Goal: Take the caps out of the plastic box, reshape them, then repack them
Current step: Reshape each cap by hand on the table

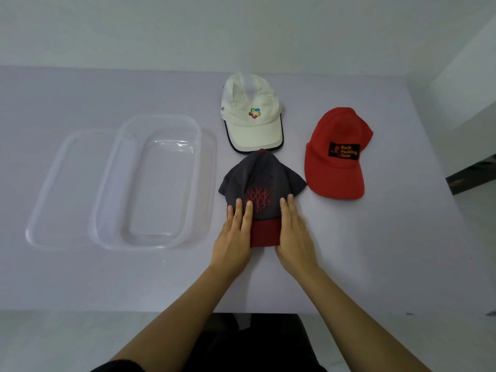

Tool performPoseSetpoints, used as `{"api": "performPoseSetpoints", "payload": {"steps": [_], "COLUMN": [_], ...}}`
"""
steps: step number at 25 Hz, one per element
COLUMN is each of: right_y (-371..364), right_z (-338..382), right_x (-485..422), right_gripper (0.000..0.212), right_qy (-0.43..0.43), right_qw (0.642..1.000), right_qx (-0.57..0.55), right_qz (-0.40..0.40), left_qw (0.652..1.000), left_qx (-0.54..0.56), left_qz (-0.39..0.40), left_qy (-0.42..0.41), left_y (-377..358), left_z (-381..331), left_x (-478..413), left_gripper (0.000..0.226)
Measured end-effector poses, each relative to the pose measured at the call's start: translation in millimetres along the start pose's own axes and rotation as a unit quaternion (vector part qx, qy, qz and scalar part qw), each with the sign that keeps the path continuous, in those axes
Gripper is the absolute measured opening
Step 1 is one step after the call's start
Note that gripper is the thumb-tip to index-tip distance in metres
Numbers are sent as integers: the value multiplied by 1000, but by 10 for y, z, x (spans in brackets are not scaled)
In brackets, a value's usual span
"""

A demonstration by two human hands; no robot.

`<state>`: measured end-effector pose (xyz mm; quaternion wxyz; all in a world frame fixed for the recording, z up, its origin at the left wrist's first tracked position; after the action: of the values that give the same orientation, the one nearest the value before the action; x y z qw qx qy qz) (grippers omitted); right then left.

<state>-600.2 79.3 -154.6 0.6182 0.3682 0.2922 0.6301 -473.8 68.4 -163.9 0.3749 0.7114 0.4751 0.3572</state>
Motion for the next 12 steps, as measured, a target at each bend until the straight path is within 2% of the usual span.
{"api": "performPoseSetpoints", "payload": {"steps": [2,4,6,8,10,12], "right_y": [-33,-56,-72,-89,-69,-16], "right_z": [60,39,104,199,231,216], "right_x": [4,-5,-7,11,9,-17], "right_gripper": [86,85,82,77,75,79], "right_qy": [41,37,22,-1,-2,10], "right_qw": [997,991,980,958,954,963], "right_qx": [-55,-113,-187,-273,-290,-261], "right_qz": [37,56,66,82,77,68], "left_qw": [997,990,978,955,941,943], "left_qx": [76,140,206,295,334,331], "left_qz": [-1,-4,-8,-5,-10,-17], "left_qy": [11,-2,-2,31,51,40], "left_y": [67,117,154,158,172,207], "left_z": [128,168,100,24,10,9], "left_x": [-21,-30,-17,4,21,20], "left_gripper": [83,85,80,73,69,72]}}
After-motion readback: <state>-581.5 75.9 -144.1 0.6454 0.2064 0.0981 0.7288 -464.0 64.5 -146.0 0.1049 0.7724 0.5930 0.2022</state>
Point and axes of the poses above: each hand's wrist, its own x-axis away from the middle knuckle, its own y-axis out of the back of the hand, z = x × y, the point moved 9 cm from there along -x, towards the middle knuckle, and after that the axes turned 2 degrees about -x, right-handed, at the moved point
